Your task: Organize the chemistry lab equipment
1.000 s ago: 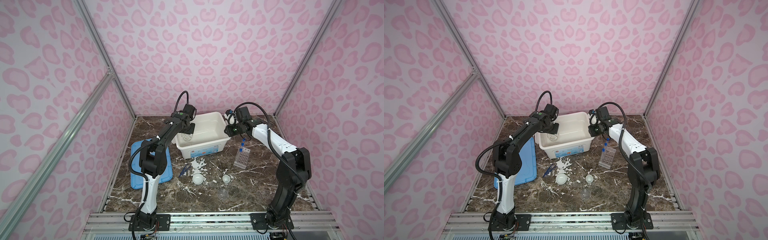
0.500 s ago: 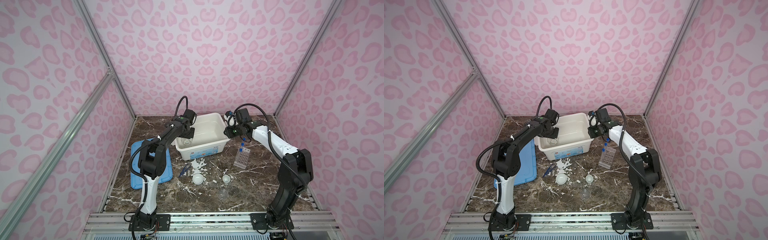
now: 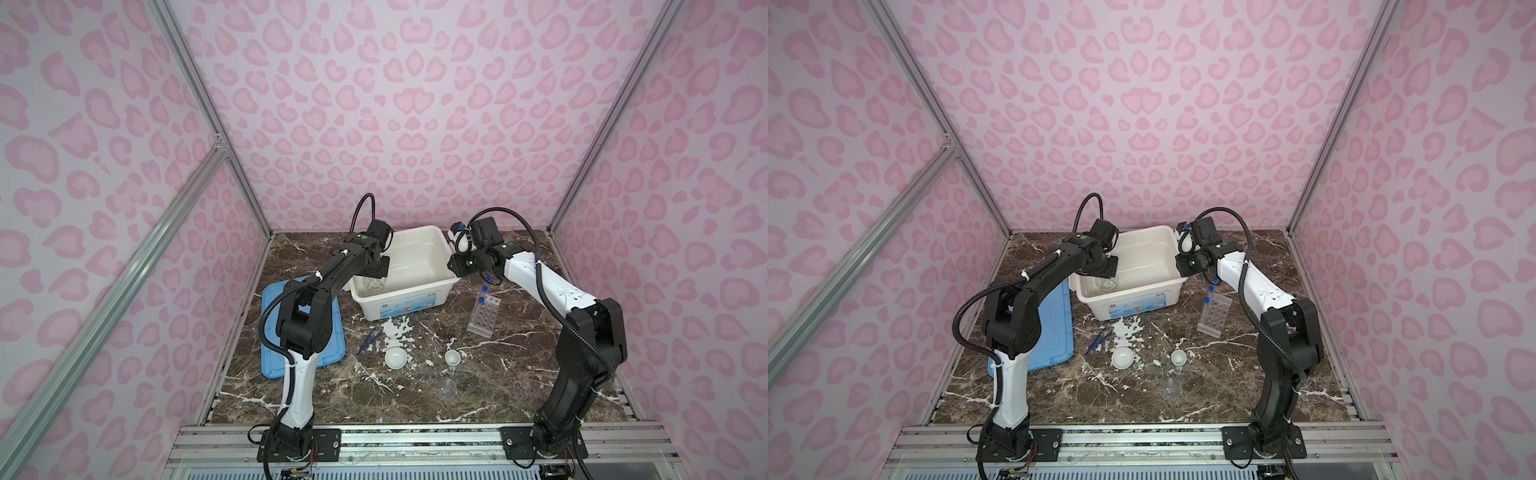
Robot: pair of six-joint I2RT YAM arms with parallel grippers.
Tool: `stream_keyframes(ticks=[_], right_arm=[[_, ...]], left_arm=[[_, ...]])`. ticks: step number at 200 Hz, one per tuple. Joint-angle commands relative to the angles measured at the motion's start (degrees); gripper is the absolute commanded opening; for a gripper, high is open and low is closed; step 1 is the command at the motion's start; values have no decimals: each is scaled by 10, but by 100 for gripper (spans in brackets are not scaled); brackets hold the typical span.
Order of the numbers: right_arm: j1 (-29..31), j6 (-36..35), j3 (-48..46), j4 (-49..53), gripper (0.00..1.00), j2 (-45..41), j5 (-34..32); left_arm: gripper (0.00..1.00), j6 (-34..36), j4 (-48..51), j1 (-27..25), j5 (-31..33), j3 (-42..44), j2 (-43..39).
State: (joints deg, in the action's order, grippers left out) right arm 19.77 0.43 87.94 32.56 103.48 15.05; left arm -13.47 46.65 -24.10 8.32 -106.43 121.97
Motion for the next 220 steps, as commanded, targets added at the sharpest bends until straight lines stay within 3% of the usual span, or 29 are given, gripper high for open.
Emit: stream_keyframes(ticks=[1, 61, 115, 164, 220], right_arm=[[0, 3, -2, 1, 31, 0, -3], [0, 6, 2, -2, 39, -8, -4], [0, 12, 3, -5, 45, -19, -8], [0, 15, 2, -11, 58, -45, -14], [-3, 25, -12, -23, 65, -69, -30]], left_arm=[[22, -4, -9, 1, -6, -3, -6], [47, 0, -11, 1, -26, -10, -15], [54, 1, -9, 0, -25, -18, -26], [69, 4, -21, -7, -6, -14, -71], [88, 71, -68, -58, 50, 21, -153]])
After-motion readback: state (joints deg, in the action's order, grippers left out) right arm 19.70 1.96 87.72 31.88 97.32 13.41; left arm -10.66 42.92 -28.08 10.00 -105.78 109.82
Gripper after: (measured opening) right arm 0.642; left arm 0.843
